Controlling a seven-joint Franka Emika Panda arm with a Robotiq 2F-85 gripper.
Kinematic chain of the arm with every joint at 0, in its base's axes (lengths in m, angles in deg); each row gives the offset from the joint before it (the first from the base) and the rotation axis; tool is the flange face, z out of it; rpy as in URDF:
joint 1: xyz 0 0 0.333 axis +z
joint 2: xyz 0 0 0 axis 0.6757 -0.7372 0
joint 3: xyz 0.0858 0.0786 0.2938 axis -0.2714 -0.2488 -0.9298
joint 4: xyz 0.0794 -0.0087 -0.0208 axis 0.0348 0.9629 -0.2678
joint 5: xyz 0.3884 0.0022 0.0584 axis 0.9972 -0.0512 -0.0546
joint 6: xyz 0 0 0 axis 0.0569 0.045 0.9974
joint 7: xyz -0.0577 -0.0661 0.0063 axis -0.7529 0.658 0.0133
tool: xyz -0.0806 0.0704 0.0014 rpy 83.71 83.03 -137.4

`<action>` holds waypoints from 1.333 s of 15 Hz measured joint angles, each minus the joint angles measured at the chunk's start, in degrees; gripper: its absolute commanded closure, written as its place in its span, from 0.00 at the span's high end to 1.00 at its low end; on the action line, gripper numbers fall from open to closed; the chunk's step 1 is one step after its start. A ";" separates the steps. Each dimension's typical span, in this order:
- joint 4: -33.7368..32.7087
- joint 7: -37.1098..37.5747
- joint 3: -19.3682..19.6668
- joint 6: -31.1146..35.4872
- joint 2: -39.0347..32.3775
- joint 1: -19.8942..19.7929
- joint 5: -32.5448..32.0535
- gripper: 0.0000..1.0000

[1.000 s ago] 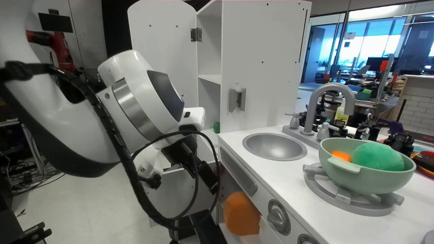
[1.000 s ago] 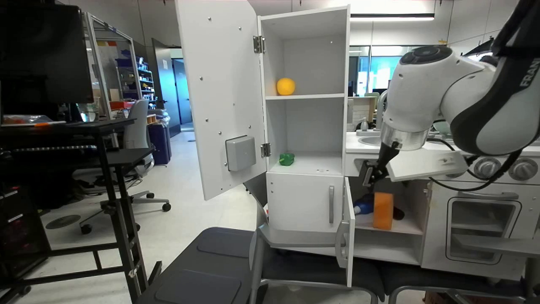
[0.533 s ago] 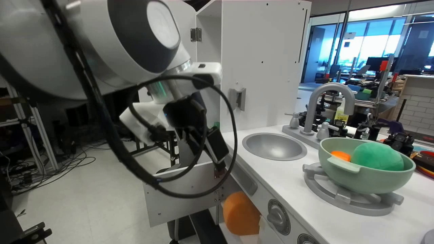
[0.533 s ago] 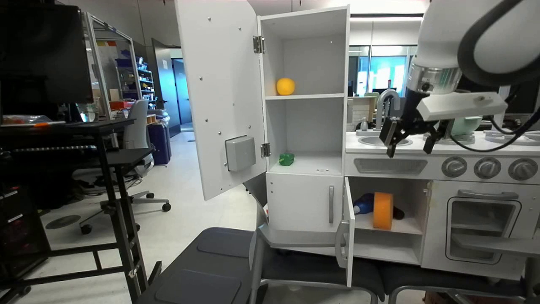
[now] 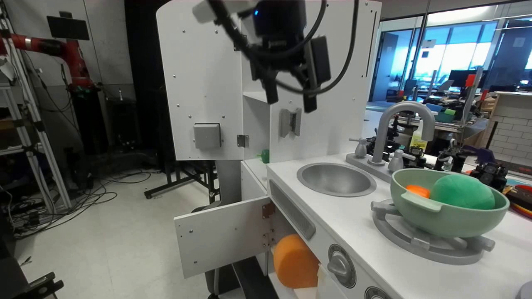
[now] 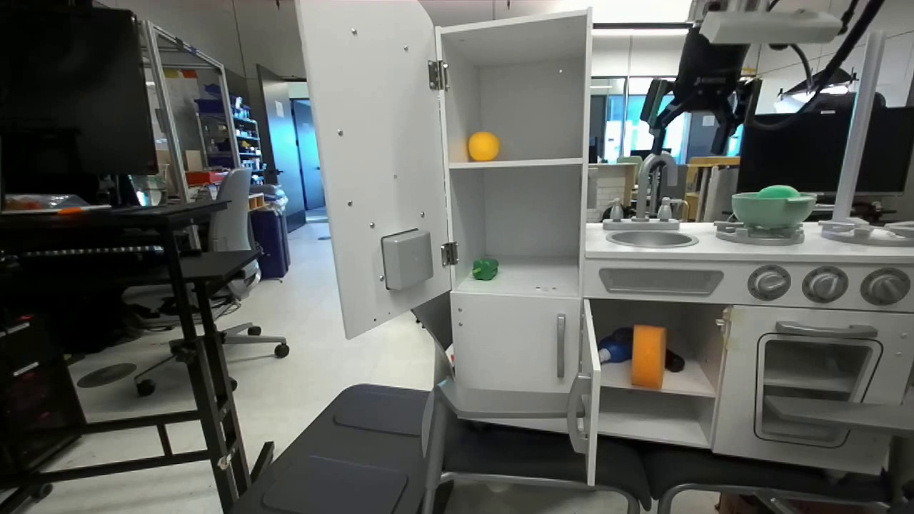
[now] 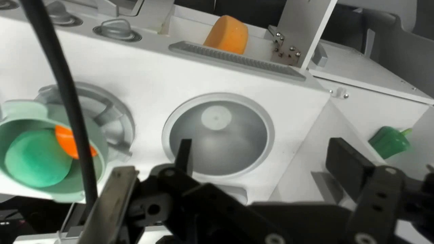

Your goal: Put the orange and the green sponges in the bottom cabinet and close it

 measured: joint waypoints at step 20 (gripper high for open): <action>-25.97 14.26 20.63 -18.30 -15.73 6.37 0.71 1.00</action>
